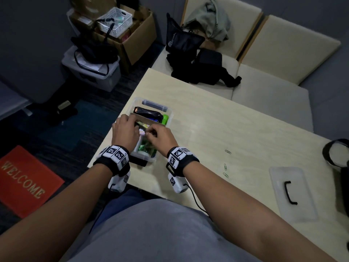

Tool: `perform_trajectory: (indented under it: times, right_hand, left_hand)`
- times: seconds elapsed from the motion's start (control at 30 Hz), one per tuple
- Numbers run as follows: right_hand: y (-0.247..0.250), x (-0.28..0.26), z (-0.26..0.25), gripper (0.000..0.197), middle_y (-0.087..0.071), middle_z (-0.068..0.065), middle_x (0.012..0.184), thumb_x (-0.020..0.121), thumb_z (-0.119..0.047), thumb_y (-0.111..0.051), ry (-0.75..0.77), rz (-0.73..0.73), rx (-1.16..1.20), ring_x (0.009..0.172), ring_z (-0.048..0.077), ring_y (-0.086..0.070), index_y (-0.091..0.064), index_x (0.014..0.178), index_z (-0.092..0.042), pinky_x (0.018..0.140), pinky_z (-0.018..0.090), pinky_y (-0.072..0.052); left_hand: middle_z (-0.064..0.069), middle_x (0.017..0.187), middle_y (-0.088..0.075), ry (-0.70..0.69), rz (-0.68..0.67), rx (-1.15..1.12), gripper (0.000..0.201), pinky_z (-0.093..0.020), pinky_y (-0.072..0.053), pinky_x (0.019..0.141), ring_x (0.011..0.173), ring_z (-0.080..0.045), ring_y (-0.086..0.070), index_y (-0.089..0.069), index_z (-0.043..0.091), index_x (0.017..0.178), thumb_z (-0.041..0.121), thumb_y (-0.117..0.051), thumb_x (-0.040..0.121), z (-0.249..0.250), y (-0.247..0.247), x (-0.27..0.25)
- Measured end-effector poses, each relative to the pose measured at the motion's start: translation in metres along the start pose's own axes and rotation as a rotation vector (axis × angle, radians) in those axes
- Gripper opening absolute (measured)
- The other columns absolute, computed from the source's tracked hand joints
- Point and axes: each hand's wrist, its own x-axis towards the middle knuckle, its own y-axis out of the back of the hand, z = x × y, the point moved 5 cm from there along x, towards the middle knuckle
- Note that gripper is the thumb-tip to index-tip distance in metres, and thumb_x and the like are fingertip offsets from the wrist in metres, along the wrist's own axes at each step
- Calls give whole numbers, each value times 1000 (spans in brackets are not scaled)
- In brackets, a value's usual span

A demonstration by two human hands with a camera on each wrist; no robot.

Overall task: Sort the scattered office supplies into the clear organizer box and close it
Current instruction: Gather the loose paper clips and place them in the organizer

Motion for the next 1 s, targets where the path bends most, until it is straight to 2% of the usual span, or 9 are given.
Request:
perform_trajectory:
  times: [0.13,0.3,0.5,0.63,0.77,0.87,1.0]
  right_hand:
    - [29,-17,41,8,-71,-1,87,87,-21,-65,-93,27,4,80,15,-64,-70,94,-20,76,33,-53]
    - [67,-49,101,7,-70,-2,82,86,-24,-65,-232,97,56,77,16,-66,-69,91,-23,75,34,-55]
    - [104,-98,172,7,-64,-9,74,86,-25,-64,-410,135,-24,76,16,-62,-69,91,-26,73,31,-52]
    - [123,-127,211,6,-65,-4,79,87,-23,-64,-503,139,-64,78,19,-63,-69,91,-22,73,31,-51]
    - [137,-157,243,7,-65,-3,87,87,-23,-57,-613,79,-209,83,21,-60,-64,90,-21,71,29,-47]
    - [141,-176,265,11,-67,0,97,86,-24,-56,-678,-14,-344,89,25,-62,-62,95,-21,76,32,-51]
    - [136,-191,288,27,-67,6,106,85,-34,-63,-749,-117,-414,97,28,-64,-62,106,-17,79,32,-49]
  left_hand:
    - [-10,105,-55,-86,-29,-38,20,-44,-35,90,103,-32,-50,-61,18,107,14,-58,88,40,-15,4]
    - [-9,100,-56,-234,-83,-43,17,-44,-38,84,99,-33,-52,-64,18,103,15,-61,87,93,-42,0]
    - [-5,95,-57,-391,-232,-45,13,-42,-41,82,92,-30,-55,-60,19,97,21,-65,85,157,-84,-13]
    - [0,91,-57,-499,-347,33,9,-39,-37,79,88,-25,-54,-54,21,91,25,-61,89,193,-113,-30]
    - [1,87,-57,-594,-454,89,11,-34,-35,71,83,-25,-56,-49,22,85,22,-60,90,217,-140,-44]
    - [-2,92,-59,-636,-532,122,2,-31,-34,69,84,-27,-58,-55,18,91,19,-57,90,229,-162,-52]
    - [-6,100,-61,-682,-652,241,11,-34,-41,73,88,-30,-59,-57,14,99,19,-49,93,241,-194,-66]
